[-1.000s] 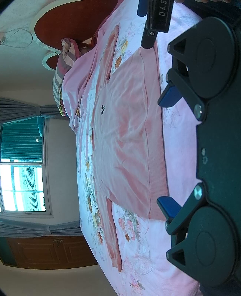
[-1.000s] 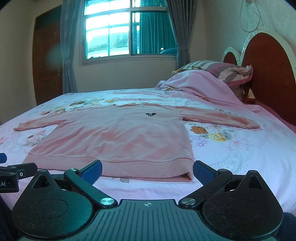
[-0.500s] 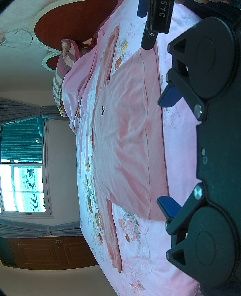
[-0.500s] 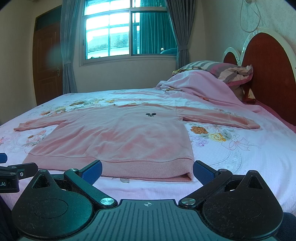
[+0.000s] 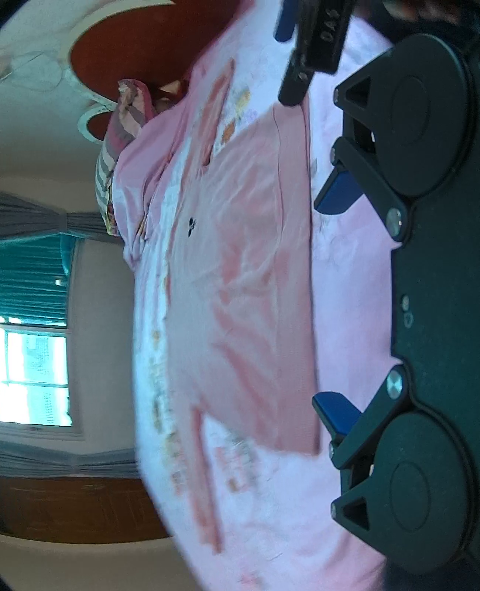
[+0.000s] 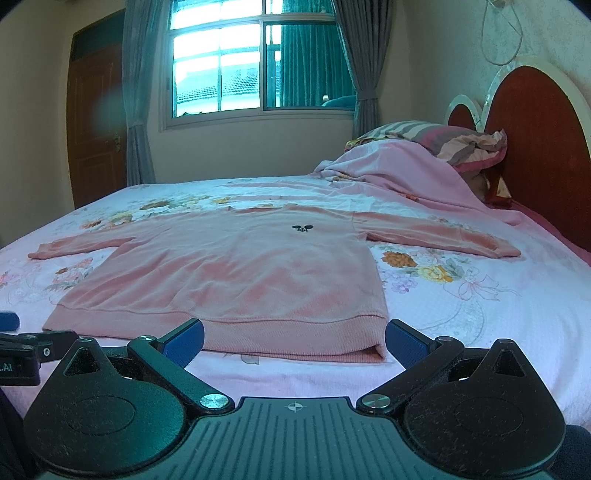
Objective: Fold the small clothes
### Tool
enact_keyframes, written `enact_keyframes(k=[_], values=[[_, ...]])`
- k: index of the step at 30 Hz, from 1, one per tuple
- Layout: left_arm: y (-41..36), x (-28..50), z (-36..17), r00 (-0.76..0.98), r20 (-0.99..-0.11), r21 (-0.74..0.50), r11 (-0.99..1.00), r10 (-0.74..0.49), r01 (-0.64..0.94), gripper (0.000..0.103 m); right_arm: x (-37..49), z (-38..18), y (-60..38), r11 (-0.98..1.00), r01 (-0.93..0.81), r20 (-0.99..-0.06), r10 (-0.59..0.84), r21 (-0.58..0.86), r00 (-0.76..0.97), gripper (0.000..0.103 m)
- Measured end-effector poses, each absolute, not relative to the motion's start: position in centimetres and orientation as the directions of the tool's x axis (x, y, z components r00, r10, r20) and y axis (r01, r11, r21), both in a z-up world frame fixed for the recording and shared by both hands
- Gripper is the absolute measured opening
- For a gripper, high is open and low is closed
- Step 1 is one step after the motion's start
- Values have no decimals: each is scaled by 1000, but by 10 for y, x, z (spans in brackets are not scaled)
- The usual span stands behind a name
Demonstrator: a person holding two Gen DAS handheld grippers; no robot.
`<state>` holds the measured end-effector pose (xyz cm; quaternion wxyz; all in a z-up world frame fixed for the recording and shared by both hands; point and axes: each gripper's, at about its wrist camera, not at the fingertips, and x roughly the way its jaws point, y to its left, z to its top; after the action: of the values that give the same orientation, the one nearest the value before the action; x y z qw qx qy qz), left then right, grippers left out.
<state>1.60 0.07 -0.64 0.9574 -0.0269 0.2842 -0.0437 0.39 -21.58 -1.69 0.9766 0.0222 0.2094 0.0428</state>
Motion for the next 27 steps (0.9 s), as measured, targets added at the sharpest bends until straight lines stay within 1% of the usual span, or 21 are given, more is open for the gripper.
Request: enact_keyframes(k=[1,4,7,9,11,13,14,16,17,18,20,23,27], values=[[4,16,-6,835,-538,-97,992,-117,76,101,5,-17,-216,995,-72,-409,92,63,908,103],[16,28,1,858,-510,-57,998,-65,41,101,15,-12,-220,996,-73,-395,90,59,914,103],[48,59,12,878,-478,-78,997,-35,-3,101,39,-4,-227,998,-56,-355,63,29,933,103],[81,90,16,882,-471,-149,987,-24,-53,101,62,1,-233,999,-30,-330,34,17,943,103],[123,122,15,890,-457,-259,957,0,-133,101,87,6,-241,1000,-6,-307,10,14,952,103],[167,148,12,906,-422,-385,899,29,-208,101,116,10,-249,1000,17,-296,-14,8,955,103],[187,162,10,907,-418,-409,880,53,-240,101,131,11,-253,1000,28,-295,-25,7,955,103],[226,196,9,881,-459,-389,865,114,-315,99,166,13,-261,998,57,-302,-52,6,952,103],[244,211,6,879,-455,-363,871,146,-332,100,180,13,-265,997,74,-309,-67,9,949,103],[262,227,3,872,-464,-342,876,157,-340,100,192,13,-270,996,89,-315,-79,17,946,103],[298,257,-7,850,-504,-342,868,155,-361,99,217,14,-281,992,123,-325,-104,36,940,103],[366,290,-36,823,-541,-434,781,174,-450,97,246,11,-289,987,161,-334,-142,29,932,103],[425,312,-67,808,-555,-518,677,198,-522,97,274,-2,-293,978,209,-366,-186,24,912,103]])
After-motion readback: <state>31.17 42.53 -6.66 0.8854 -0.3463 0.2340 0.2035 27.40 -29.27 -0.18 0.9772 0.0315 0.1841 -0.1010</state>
